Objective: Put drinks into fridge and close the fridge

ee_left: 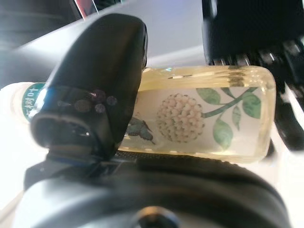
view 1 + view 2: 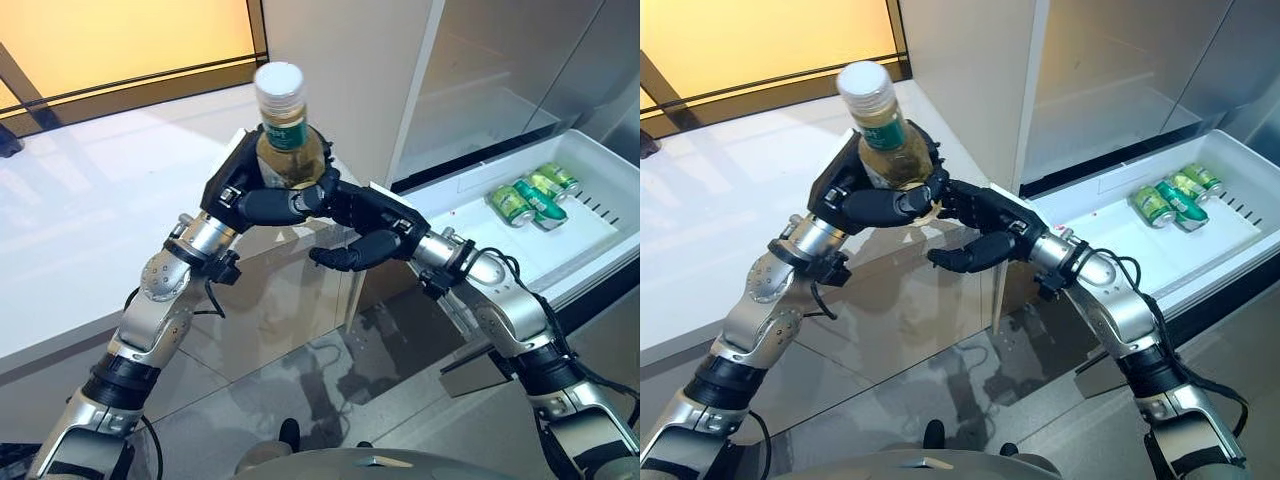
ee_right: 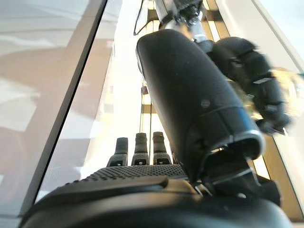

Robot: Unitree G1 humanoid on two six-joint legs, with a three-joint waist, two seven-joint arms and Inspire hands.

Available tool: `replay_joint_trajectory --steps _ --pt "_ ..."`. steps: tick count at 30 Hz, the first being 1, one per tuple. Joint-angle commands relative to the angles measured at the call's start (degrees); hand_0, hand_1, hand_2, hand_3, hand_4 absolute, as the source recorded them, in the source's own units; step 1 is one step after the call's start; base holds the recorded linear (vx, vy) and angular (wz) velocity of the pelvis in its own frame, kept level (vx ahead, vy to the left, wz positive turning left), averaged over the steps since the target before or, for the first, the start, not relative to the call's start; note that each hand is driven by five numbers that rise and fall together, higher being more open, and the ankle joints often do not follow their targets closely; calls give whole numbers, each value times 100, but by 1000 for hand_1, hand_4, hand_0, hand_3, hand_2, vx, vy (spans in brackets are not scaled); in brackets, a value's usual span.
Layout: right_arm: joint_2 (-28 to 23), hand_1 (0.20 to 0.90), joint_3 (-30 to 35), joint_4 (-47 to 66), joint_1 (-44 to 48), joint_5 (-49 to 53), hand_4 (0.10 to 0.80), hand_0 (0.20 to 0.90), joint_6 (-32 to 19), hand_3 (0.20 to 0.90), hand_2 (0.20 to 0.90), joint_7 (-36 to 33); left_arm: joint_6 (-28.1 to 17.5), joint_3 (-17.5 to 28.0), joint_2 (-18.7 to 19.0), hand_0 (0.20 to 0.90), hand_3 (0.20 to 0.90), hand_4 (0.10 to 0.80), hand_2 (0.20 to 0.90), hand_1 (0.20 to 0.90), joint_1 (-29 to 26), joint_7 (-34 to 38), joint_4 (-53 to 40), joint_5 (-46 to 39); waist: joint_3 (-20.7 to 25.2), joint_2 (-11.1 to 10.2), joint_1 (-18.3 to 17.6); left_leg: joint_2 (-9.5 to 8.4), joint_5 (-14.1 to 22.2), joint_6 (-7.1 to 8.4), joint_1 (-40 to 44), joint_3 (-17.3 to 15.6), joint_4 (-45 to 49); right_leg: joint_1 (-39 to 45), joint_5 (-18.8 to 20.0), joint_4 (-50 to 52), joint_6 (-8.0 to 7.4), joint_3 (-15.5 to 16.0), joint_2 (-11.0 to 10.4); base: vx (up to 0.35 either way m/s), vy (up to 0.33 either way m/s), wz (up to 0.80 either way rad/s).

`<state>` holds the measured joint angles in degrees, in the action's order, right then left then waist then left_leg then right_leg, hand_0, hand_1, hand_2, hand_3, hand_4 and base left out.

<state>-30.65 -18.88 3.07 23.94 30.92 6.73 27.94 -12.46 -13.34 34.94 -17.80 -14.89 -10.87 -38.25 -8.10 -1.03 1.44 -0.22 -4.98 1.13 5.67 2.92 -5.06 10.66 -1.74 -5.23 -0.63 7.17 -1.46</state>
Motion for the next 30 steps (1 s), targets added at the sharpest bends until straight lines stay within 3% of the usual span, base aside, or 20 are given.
replay_joint_trajectory --steps 1,16,23,30 --pt "129 900 40 59 751 602 800 900 -263 900 900 -174 -613 110 -59 300 200 100 300 300 -1232 -1 -462 -331 702 -62 12 -251 614 -110 204 138 6 -249 240 111 -339 57 -114 0 0 0" --pt "364 900 -256 -83 1221 635 800 900 -189 900 900 -403 -350 -88 -126 300 200 100 300 300 -1362 -214 -447 -300 729 -59 88 -264 630 -136 228 181 6 -221 218 116 -315 64 -111 6 1 0" --pt "318 900 -248 -7 1302 736 800 900 -230 900 900 -433 -429 -137 102 300 200 100 300 300 -1420 -216 -437 308 736 -56 96 -261 617 -140 211 163 6 -241 229 118 -318 57 -107 0 0 0" --pt "313 900 -262 81 1327 874 800 900 -137 900 900 -436 -446 -152 203 300 200 100 300 300 -1472 -336 -429 180 727 -43 94 -266 620 -150 216 169 7 -243 223 121 -302 36 -102 0 0 0"
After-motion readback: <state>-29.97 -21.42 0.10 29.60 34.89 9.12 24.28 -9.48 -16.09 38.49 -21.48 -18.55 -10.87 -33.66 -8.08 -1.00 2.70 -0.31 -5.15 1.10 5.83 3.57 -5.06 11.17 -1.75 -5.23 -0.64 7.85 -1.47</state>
